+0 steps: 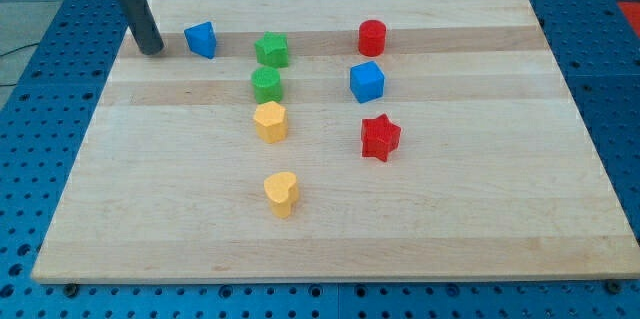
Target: Move the blue triangle to the top of the red circle
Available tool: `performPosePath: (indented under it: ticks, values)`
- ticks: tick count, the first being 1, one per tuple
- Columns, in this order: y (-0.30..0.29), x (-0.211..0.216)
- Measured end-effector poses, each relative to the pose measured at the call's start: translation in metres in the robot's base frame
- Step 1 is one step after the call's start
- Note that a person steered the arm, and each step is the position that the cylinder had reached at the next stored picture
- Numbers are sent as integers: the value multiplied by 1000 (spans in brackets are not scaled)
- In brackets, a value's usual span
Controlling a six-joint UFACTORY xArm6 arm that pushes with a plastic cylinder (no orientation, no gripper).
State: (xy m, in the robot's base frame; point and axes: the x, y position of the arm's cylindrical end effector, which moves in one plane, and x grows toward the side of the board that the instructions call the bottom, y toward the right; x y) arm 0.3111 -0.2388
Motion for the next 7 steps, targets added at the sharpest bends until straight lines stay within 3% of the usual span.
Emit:
performPosePath:
  ticks: [2,3,4,5,7]
  values:
    - [97,-21]
    - [71,-40]
    - [-14,-35]
    - [-9,-64]
    - [148,-68]
